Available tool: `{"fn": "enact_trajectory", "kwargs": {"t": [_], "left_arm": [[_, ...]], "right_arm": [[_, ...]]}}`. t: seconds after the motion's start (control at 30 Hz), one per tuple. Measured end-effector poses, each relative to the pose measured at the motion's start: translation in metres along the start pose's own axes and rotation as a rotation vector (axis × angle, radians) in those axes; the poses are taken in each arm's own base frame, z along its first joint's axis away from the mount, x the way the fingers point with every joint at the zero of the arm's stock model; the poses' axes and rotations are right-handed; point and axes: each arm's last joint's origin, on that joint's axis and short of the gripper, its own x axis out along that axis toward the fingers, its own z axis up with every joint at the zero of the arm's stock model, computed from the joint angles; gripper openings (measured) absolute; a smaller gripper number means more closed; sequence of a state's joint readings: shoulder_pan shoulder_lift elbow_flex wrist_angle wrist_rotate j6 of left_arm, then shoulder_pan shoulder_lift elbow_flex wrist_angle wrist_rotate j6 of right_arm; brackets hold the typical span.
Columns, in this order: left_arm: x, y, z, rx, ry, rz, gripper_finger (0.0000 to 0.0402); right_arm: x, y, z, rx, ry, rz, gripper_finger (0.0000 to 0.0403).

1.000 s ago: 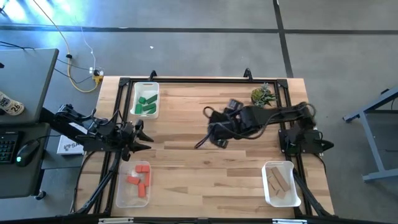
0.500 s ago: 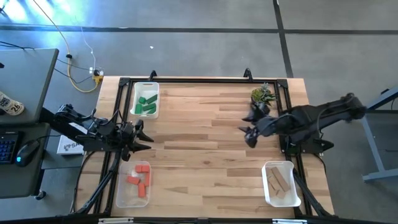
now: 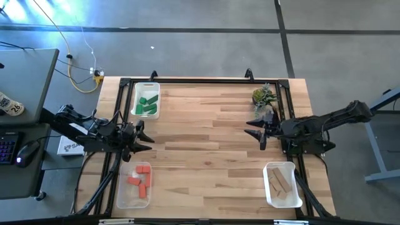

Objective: Sort & place blocks by color
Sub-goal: Return to Home Position

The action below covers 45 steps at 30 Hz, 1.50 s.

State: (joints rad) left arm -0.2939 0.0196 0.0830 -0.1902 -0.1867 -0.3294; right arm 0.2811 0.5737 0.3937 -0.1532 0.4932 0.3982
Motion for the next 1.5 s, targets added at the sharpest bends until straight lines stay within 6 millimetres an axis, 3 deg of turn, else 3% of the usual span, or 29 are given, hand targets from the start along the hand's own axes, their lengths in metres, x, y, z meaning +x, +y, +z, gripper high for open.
{"fn": "enact_trajectory", "kwargs": {"t": [0.2,0.43,0.87,1.5], "left_arm": [[0.0,0.0,0.0,0.0,0.0,0.0,0.0145],[0.0,0.0,0.0,0.0,0.0,-0.001,0.0145],[0.0,0.0,0.0,0.0,0.0,-0.001,0.0145],[0.0,0.0,0.0,0.0,0.0,-0.002,0.0145]], "right_arm": [[-0.004,-0.014,-0.023,0.047,-0.144,0.039,0.0188],[-0.012,-0.028,-0.034,0.073,-0.223,0.025,0.0188],[-0.005,-0.042,-0.068,0.165,-0.22,-0.011,0.0188],[-0.003,-0.043,-0.07,0.109,-0.215,-0.042,0.0188]]}}
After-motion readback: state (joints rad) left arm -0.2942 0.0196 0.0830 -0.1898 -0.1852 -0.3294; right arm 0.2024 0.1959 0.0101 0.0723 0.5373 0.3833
